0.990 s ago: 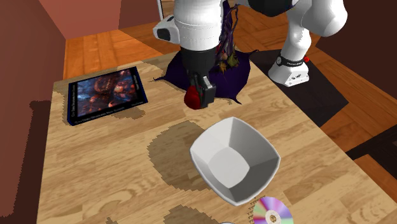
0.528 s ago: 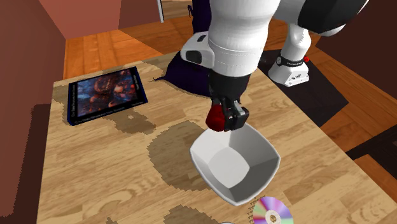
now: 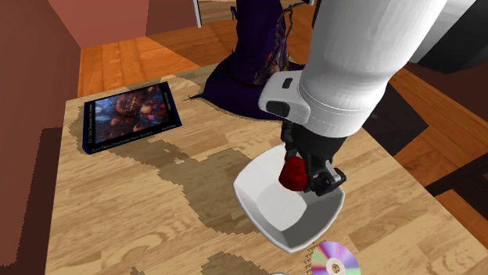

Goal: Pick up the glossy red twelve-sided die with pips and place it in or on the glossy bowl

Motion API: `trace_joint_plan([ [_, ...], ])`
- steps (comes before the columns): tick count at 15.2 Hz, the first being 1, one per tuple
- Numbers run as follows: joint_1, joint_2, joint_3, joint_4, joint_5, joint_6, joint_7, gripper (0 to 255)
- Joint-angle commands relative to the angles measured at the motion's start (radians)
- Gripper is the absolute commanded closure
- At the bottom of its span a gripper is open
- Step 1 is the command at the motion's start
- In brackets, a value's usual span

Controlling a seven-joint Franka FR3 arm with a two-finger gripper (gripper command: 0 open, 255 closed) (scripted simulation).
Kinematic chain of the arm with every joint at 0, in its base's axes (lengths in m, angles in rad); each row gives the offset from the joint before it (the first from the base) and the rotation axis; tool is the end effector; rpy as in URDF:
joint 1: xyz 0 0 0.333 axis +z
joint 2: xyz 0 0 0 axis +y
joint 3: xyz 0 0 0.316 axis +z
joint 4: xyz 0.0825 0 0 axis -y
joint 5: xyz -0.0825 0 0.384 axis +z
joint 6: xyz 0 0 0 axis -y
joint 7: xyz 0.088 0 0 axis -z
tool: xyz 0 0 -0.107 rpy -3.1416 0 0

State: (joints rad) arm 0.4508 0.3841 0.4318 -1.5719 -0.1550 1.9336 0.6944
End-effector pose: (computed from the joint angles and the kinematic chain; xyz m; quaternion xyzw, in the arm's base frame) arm 0.4569 0.4833 0.4376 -0.9943 -0.1065 -0.0008 0.0093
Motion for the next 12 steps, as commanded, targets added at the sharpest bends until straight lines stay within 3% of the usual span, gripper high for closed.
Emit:
trace_joint_plan([
  [1,0.001,0.007,-0.002,-0.018,-0.004,0.025,0.004,255],
  [12,0.003,0.038,-0.010,-0.080,-0.021,0.115,0.014,255],
])
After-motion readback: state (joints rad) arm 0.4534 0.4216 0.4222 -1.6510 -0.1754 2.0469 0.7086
